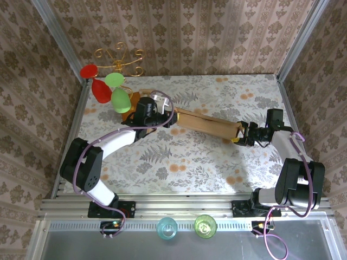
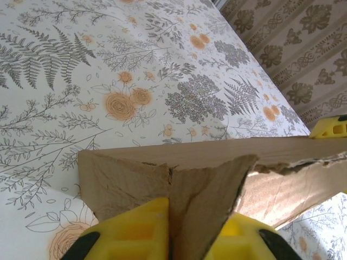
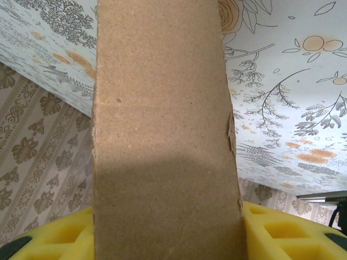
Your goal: Fold the paper box
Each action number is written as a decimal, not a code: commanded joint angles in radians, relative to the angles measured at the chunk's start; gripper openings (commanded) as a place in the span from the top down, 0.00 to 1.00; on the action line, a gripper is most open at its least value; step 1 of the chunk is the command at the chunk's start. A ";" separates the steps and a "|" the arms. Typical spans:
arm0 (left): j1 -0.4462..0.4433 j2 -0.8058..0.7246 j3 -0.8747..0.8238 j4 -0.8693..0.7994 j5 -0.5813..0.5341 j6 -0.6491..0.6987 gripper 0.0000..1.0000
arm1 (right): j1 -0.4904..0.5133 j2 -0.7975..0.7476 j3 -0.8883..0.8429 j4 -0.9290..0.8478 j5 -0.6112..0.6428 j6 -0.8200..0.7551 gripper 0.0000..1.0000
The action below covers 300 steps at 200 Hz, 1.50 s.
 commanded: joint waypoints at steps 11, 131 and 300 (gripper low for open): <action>-0.021 0.014 0.057 -0.098 -0.023 0.036 0.97 | -0.005 0.013 -0.008 0.016 -0.038 0.020 0.51; -0.058 -0.012 0.240 -0.520 -0.134 0.021 1.00 | -0.007 0.015 0.001 0.018 -0.036 0.012 0.30; -0.073 -0.051 0.342 -0.821 -0.186 -0.136 1.00 | 0.009 -0.015 0.045 -0.012 -0.017 0.004 0.24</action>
